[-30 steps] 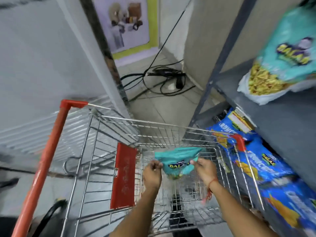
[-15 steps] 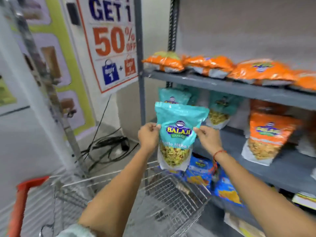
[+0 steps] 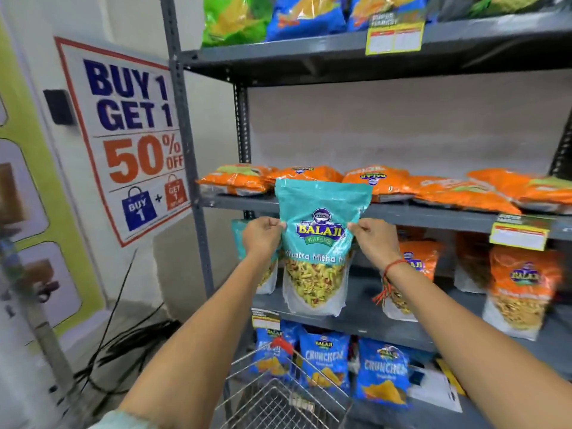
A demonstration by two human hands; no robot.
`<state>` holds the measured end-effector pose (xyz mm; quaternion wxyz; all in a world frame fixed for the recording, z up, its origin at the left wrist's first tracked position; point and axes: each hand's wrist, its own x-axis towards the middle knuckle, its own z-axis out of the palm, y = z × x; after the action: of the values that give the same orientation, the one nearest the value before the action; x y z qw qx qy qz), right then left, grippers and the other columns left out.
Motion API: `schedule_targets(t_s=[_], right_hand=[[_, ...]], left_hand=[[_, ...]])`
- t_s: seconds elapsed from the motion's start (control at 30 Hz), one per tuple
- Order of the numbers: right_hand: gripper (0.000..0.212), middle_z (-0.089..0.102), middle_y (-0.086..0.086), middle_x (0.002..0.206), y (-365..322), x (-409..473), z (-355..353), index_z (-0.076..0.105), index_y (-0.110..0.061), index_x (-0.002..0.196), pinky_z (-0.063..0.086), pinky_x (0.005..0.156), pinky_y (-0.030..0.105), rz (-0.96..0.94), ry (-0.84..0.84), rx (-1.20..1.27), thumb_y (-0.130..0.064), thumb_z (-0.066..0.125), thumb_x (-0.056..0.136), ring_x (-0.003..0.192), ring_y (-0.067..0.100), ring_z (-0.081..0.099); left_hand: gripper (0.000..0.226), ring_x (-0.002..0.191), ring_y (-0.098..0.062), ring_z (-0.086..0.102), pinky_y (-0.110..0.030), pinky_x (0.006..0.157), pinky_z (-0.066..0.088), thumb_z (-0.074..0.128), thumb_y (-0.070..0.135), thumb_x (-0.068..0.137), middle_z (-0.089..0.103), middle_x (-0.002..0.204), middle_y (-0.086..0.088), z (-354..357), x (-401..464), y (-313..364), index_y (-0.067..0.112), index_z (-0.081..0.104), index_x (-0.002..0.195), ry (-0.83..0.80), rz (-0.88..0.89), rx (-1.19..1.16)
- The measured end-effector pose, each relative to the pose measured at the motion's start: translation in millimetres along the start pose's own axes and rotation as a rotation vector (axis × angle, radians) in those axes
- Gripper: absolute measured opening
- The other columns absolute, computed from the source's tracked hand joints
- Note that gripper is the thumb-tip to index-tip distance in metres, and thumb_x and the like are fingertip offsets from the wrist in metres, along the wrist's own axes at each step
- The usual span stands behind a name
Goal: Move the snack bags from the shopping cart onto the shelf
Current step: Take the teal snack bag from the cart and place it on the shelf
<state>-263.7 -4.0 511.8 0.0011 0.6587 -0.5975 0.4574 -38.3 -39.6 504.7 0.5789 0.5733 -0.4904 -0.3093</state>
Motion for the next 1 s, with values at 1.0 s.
schedule_targets(t_s=[1.0], right_hand=[[0.042, 0.060, 0.008, 0.057, 207, 64, 164, 0.056, -0.007, 0.056, 0.035, 0.052, 0.030, 0.407, -0.086, 0.041, -0.034, 0.058, 0.087, 0.057, 0.025, 0.053]], left_hand=[[0.021, 0.085, -0.028, 0.069, -0.041, 0.083, 0.057, 0.070, 0.023, 0.076, 0.075, 0.084, -0.009, 175, 129, -167, 0.028, 0.065, 0.056, -0.177, -0.160, 0.086]])
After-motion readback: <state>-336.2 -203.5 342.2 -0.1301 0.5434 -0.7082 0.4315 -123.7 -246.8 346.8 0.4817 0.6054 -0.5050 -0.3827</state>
